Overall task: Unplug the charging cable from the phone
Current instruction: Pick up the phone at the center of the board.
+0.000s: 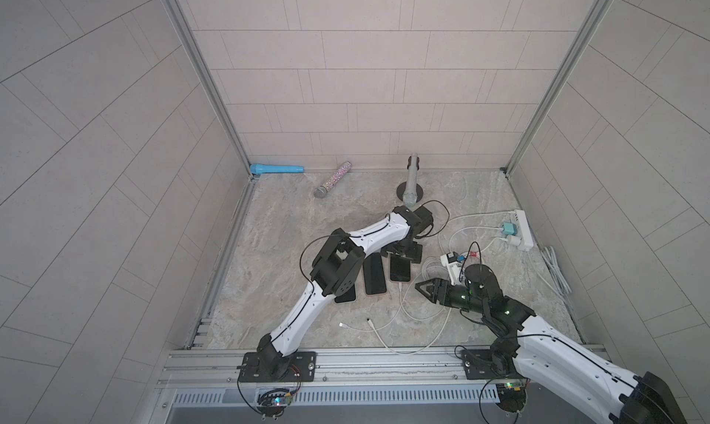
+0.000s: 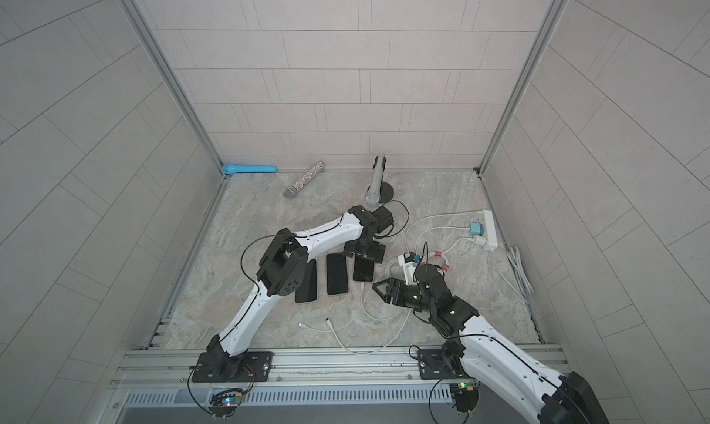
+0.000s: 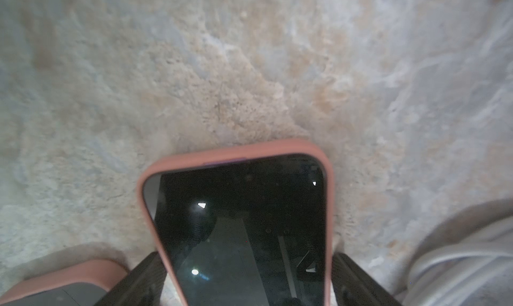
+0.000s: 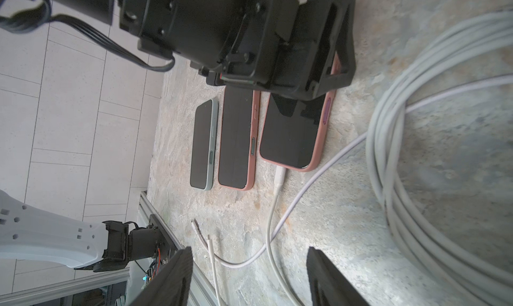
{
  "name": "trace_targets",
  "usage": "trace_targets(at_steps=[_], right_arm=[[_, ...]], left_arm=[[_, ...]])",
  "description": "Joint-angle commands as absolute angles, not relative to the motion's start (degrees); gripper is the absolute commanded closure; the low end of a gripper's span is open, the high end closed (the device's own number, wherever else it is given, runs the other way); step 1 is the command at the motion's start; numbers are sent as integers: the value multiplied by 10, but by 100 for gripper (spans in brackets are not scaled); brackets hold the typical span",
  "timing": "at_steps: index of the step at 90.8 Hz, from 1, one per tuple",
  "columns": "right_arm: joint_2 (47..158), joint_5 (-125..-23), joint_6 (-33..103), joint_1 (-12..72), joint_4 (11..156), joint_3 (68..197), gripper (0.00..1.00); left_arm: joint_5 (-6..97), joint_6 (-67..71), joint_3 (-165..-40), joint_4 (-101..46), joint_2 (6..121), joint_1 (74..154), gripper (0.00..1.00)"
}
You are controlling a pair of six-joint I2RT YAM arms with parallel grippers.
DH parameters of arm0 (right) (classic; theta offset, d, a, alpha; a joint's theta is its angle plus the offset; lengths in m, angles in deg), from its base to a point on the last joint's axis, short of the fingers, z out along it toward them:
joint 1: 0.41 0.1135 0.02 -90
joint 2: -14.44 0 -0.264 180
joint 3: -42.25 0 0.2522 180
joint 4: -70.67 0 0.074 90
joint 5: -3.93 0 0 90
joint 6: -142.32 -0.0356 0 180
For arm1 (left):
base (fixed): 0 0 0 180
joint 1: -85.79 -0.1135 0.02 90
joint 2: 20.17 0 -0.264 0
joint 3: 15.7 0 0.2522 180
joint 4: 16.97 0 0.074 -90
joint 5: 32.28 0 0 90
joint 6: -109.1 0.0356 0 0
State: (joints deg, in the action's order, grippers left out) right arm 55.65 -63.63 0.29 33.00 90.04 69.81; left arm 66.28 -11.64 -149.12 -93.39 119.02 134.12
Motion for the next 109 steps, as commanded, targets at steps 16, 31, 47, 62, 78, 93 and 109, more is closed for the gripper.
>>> trace_targets(at_steps=[16, 31, 47, 62, 78, 93, 109], right_arm=[[556, -637, 9, 332, 897, 707, 32], [555, -637, 10, 332, 900, 707, 32], [550, -638, 10, 332, 902, 707, 32], [549, -638, 7, 332, 901, 709, 32], [549, -638, 6, 332, 900, 710, 32], [551, -638, 6, 332, 898, 713, 32], [561, -635, 6, 333, 892, 718, 32]], left_arm=[[649, -123, -1471, -940, 1213, 1342, 38], [658, -123, -1470, -944, 1213, 1339, 69], [665, -125, -1473, -949, 1198, 1337, 95], [673, -126, -1481, -962, 1183, 1337, 100], [677, -132, -1475, -963, 1157, 1337, 100], [674, -137, -1476, -963, 1134, 1337, 100], [672, -141, -1484, -971, 1116, 1337, 100]])
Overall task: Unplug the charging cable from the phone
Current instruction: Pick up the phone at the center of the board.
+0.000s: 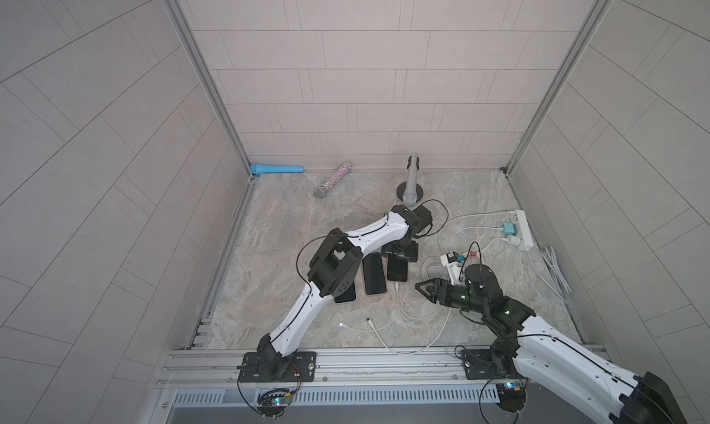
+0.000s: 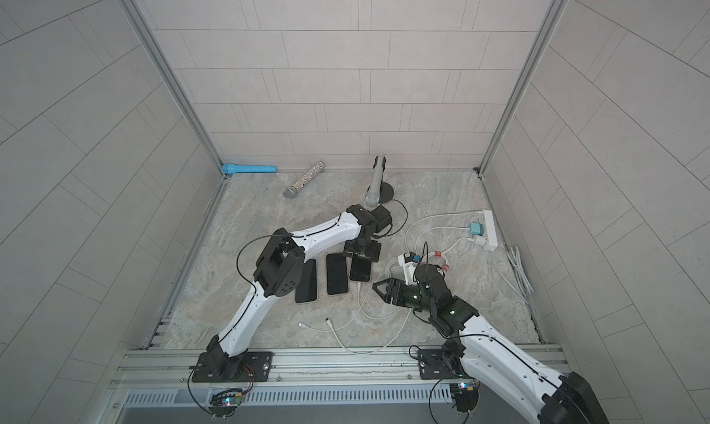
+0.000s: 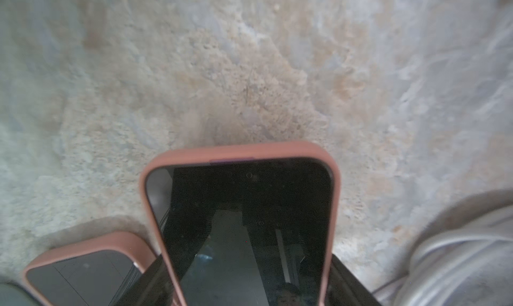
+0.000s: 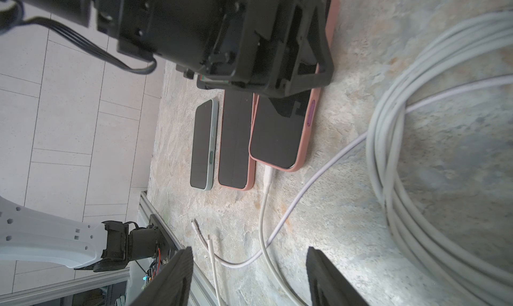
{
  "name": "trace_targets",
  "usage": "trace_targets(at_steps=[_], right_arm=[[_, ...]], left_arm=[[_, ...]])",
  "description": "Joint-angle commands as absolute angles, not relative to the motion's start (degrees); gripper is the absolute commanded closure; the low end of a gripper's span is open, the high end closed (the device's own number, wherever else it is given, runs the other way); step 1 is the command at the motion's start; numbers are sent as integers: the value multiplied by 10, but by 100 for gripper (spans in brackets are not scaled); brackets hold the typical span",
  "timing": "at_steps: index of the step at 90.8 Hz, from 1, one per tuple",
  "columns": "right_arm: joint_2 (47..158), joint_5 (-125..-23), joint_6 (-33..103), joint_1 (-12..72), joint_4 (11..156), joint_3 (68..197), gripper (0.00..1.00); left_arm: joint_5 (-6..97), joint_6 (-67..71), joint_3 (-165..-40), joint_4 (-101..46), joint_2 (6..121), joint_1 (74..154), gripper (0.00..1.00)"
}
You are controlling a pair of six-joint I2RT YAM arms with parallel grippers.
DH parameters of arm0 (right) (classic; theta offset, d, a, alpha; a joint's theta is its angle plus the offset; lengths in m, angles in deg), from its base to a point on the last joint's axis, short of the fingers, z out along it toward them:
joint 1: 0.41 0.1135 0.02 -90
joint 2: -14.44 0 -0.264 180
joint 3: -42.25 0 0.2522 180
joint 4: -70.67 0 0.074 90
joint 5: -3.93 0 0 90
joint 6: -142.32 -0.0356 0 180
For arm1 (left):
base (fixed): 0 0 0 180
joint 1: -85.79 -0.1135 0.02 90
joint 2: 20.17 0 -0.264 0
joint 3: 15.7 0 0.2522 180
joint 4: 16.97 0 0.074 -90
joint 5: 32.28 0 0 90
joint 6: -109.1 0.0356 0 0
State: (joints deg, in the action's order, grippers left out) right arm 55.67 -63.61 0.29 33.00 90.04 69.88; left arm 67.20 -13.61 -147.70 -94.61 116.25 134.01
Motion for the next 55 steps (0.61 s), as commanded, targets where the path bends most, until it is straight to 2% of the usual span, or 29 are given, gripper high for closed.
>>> trace_targets(at_steps=[1, 31, 55], right_arm=[[562, -634, 6, 333, 891, 718, 32], [619, -611, 11, 333, 845, 731, 34], [685, -579, 16, 335, 793, 742, 41]], left_arm=[[672, -142, -1484, -972, 1114, 1337, 100], [657, -144, -1509, -984, 1093, 1337, 100], [652, -145, -1529, -994, 1080, 1337, 100]])
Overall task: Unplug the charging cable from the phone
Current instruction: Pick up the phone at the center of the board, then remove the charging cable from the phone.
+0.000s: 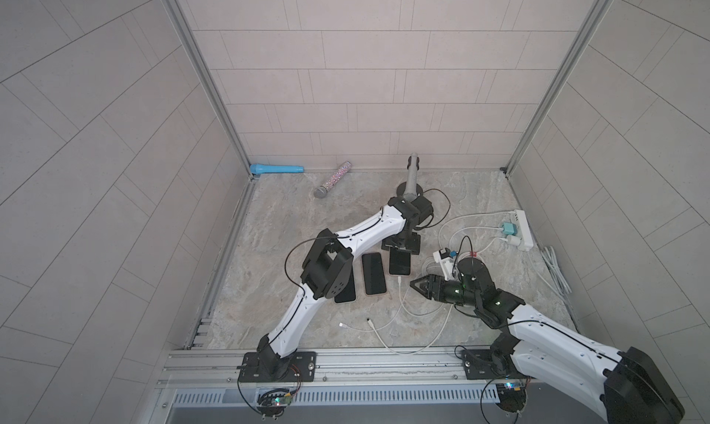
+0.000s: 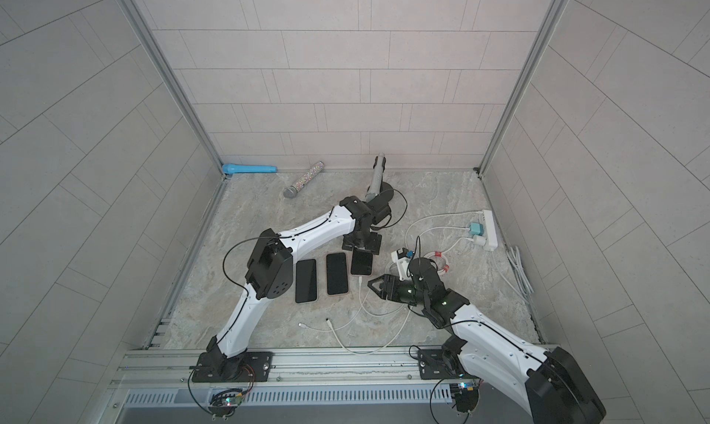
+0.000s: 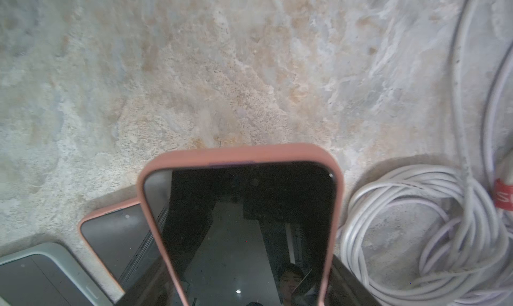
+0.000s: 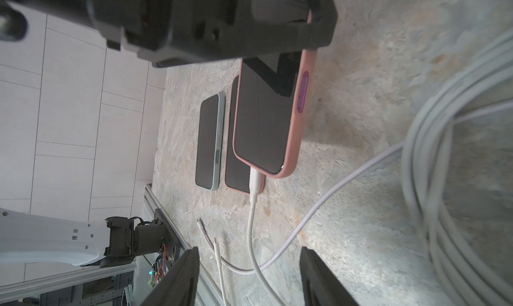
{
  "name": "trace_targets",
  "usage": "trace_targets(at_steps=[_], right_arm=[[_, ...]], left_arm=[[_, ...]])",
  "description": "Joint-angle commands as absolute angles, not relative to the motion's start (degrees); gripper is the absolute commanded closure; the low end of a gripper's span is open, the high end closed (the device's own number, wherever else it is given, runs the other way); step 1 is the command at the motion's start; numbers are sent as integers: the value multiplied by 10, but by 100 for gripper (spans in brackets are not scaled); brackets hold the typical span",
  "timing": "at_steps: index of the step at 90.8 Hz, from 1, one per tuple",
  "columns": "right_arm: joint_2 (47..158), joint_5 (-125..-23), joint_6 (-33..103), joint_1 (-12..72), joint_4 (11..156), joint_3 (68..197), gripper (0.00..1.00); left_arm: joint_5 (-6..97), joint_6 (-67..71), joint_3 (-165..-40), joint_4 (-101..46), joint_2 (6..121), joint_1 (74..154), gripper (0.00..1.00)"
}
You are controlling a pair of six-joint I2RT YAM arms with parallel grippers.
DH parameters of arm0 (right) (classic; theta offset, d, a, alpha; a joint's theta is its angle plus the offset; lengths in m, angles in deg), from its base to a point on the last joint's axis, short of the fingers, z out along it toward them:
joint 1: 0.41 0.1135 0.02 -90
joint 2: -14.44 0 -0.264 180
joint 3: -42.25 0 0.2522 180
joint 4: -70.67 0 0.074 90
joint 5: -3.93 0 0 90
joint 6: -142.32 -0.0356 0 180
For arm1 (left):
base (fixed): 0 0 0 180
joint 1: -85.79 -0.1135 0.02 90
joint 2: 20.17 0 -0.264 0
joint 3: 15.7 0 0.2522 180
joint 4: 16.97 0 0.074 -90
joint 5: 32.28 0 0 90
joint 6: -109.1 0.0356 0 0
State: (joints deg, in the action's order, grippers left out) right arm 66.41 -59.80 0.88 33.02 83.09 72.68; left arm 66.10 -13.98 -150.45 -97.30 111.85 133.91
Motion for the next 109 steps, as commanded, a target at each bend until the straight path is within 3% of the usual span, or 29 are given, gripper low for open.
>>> trace_targets(at_steps=[1, 109], right_arm=[[688, -578, 16, 335, 791, 742, 42], [823, -613, -45, 364, 570, 702, 61]], left_arm=[[651, -145, -1530, -994, 1080, 1337, 100], [623, -142, -1551, -1000, 1080, 1338, 100]])
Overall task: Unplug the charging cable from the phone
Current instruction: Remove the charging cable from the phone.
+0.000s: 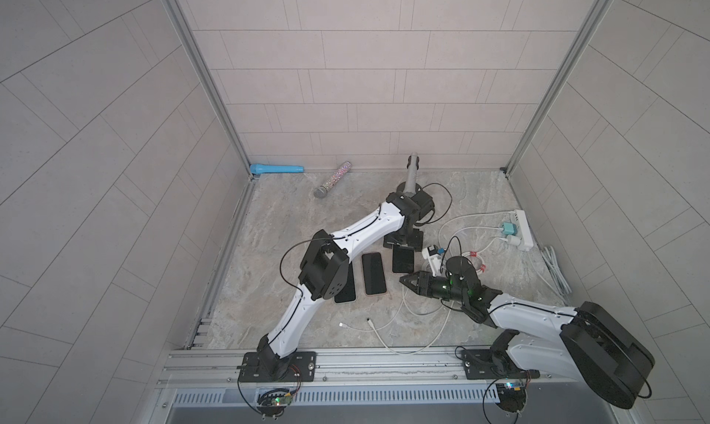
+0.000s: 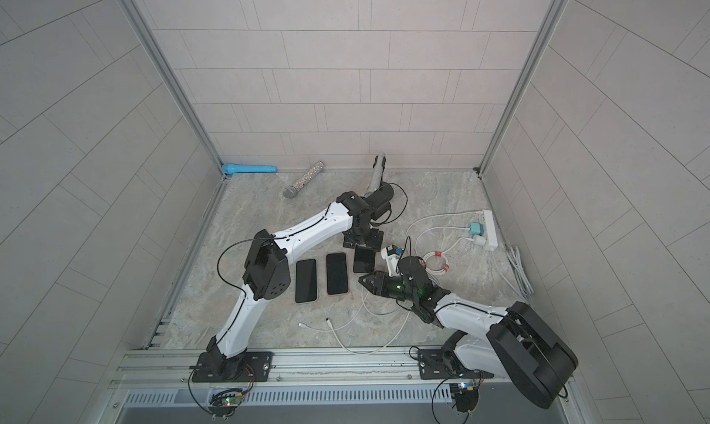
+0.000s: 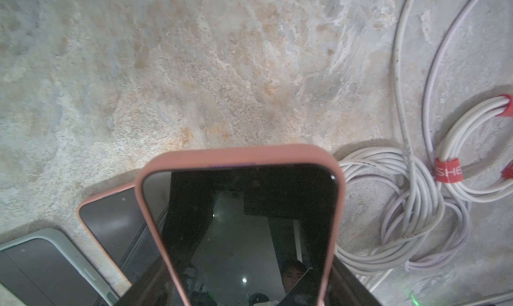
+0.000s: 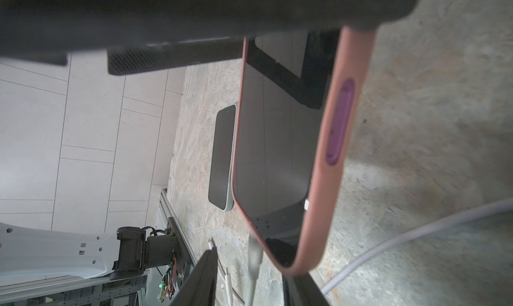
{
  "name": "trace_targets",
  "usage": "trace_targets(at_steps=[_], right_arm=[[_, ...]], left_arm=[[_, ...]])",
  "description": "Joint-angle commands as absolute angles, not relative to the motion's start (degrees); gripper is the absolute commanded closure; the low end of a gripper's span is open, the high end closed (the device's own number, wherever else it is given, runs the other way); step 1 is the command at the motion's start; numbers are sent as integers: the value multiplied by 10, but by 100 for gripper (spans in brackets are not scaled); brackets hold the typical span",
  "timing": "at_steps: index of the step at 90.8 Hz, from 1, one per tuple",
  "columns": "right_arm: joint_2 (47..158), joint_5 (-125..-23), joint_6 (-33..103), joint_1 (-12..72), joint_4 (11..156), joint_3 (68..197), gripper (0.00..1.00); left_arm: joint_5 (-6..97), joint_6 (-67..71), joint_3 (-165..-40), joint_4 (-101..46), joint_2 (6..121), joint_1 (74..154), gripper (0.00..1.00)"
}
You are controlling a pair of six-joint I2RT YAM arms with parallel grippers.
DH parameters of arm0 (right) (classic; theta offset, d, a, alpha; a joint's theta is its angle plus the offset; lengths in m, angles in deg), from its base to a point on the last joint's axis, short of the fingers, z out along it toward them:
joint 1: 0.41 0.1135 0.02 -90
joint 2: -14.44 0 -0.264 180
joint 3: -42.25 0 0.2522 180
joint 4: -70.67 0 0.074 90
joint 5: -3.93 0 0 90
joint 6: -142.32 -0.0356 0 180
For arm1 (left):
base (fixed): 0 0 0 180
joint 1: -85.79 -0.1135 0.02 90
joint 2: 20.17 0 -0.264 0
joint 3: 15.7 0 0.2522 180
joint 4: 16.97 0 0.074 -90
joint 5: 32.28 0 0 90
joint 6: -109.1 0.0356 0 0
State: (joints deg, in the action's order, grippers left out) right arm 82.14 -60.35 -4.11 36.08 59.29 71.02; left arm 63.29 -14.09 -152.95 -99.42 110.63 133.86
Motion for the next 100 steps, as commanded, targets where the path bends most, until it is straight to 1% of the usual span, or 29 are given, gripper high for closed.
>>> trace_targets(at_steps=[1, 9, 48, 100], right_arm=[[823, -613, -45, 364, 570, 702, 61], [828, -611, -47, 365, 562, 699, 65], [859, -613, -68, 369, 512, 686, 71], [861, -610, -74, 374, 492, 674, 89]], left_arm=[[623, -143, -1551, -1000, 1081, 1338, 100], [619, -144, -1551, -999, 1081, 1338, 100], [613, -147, -1552, -995, 1081, 1339, 100], [612, -150, -1563, -994, 1091, 1338, 100]])
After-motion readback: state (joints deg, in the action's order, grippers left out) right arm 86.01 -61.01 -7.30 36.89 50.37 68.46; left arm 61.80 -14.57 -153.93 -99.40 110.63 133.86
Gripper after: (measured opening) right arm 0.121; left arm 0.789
